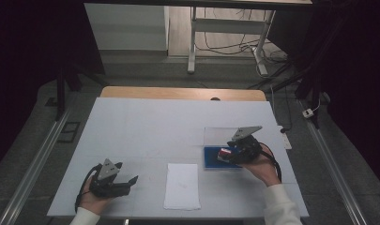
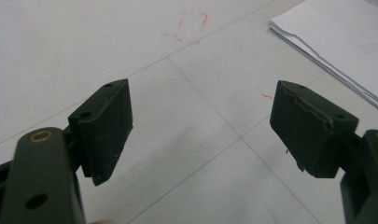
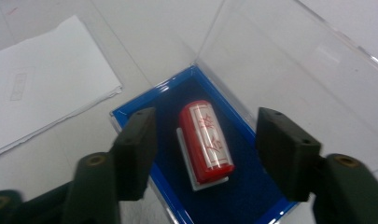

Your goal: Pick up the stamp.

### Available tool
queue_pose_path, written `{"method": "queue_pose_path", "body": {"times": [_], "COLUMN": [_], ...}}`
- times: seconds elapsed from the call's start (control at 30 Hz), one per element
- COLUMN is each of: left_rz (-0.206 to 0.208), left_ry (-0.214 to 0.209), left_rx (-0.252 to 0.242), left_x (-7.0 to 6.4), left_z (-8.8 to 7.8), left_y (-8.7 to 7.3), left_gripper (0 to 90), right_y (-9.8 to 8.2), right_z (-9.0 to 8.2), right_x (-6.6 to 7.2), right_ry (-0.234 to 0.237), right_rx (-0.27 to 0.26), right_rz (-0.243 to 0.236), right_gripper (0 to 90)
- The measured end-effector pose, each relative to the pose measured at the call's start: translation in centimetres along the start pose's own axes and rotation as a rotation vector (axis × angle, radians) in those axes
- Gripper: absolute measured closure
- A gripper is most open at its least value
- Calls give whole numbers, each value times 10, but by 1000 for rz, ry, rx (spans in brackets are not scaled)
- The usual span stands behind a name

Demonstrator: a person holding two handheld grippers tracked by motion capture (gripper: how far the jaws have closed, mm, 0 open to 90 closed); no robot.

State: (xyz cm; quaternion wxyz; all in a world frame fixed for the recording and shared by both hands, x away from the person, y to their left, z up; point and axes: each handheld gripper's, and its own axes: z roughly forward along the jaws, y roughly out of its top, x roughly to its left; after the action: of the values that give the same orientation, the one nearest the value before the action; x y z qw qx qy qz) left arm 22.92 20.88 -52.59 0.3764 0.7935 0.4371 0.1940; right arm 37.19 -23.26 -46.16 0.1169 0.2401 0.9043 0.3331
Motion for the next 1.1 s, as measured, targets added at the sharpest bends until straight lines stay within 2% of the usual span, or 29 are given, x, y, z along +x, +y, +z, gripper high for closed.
{"method": "queue_pose_path", "body": {"times": [0.4,0.6,0.77,0.97,1.1], "left_rz": [2,4,3,1,0], "left_ry": [0,2,3,5,6], "left_rx": [1,-1,-1,-3,-2], "left_x": [0,0,0,1,2], "left_z": [0,0,-1,-2,-2], "left_y": [0,0,0,-1,-1], "left_gripper": [215,215,215,215,215], "right_y": [0,1,1,1,0], "right_z": [6,10,9,9,9], "right_x": [1,2,2,3,3], "right_ry": [-8,-15,-6,-7,-5], "right_rx": [17,43,45,49,51], "right_rz": [-22,-49,-58,-91,-93], "right_gripper": [565,628,672,692,694]}}
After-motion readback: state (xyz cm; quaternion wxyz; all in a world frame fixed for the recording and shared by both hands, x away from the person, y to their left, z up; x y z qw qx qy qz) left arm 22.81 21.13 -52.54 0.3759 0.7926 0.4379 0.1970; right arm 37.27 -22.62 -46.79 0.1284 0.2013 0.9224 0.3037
